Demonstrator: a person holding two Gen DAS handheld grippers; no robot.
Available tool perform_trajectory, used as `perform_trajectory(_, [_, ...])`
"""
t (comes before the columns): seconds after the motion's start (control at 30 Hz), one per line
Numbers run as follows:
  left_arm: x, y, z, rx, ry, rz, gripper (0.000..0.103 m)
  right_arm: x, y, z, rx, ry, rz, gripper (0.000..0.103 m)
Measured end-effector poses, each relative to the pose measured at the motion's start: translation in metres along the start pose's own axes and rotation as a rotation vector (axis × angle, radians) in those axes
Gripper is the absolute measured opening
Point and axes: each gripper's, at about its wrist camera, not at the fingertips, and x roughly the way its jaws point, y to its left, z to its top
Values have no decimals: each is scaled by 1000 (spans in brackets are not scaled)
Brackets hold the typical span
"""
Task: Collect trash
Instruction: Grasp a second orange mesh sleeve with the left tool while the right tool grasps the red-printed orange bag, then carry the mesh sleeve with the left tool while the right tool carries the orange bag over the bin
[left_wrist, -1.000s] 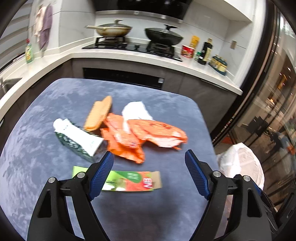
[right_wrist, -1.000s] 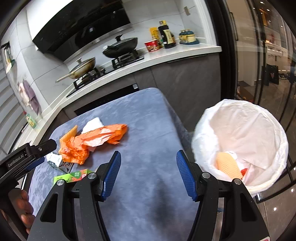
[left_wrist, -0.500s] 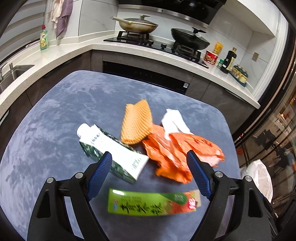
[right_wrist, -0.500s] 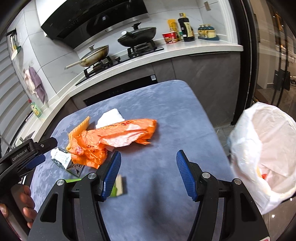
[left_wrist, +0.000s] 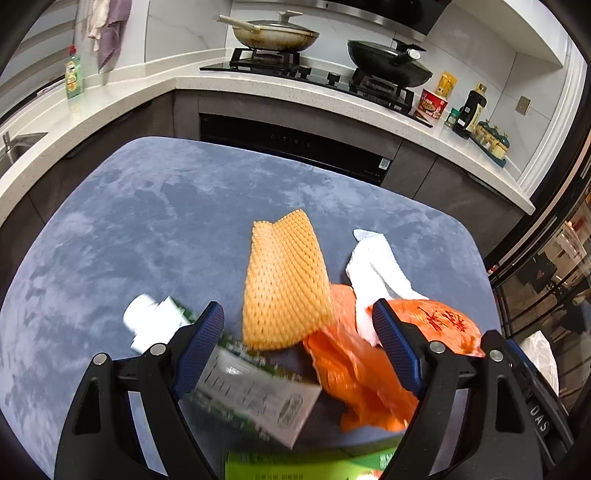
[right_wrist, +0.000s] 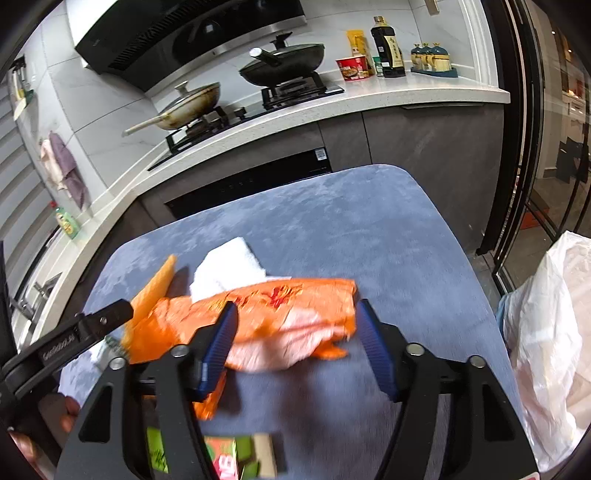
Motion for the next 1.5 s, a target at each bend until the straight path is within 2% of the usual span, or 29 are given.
perform_trajectory(0.13, [14, 0, 3, 5, 9, -4, 76, 22, -4, 4, 21, 32, -7, 66])
perform_trajectory(0.23, [25, 0, 4, 9, 26, -10, 65, 37, -8, 2, 40, 66, -4, 67])
perform_trajectory(0.33, [34, -1, 2, 14, 49, -22, 51, 49, -10, -4, 52, 96, 4, 67])
perform_trajectory(0.4, [39, -2, 0, 28, 65, -30, 35, 54, -10, -9, 57, 109, 12, 67])
perform_trajectory(0.43, [40, -3, -1, 34, 70, -32, 31, 55, -10, -11, 60, 111, 18, 67])
perform_trajectory(0.5, [41, -4, -4, 40, 71, -29, 22, 56, -11, -15, 63, 115, 30, 62])
perform_trajectory(0.53, [41, -4, -5, 42, 68, -27, 21, 56, -11, -16, 61, 114, 31, 59])
perform_trajectory(0.57, [40, -3, -5, 39, 65, -25, 17, 55, -11, -18, 57, 112, 31, 53])
perform_trajectory(0.77, [27, -2, -6, 31, 40, -39, 13, 39, -14, -21, 46, 87, 37, 38])
perform_trajectory(1.07, [-20, -9, 1, 32, -35, -71, 12, -11, -19, -12, 45, -7, 51, 33])
perform_trajectory(1.27, [-66, -18, 5, 26, -97, -115, 12, -54, -28, -6, 54, -78, 56, 29])
perform_trajectory(1.5, [-110, -42, -20, 81, -114, -156, 12, -110, -43, -5, 63, -159, 59, 29])
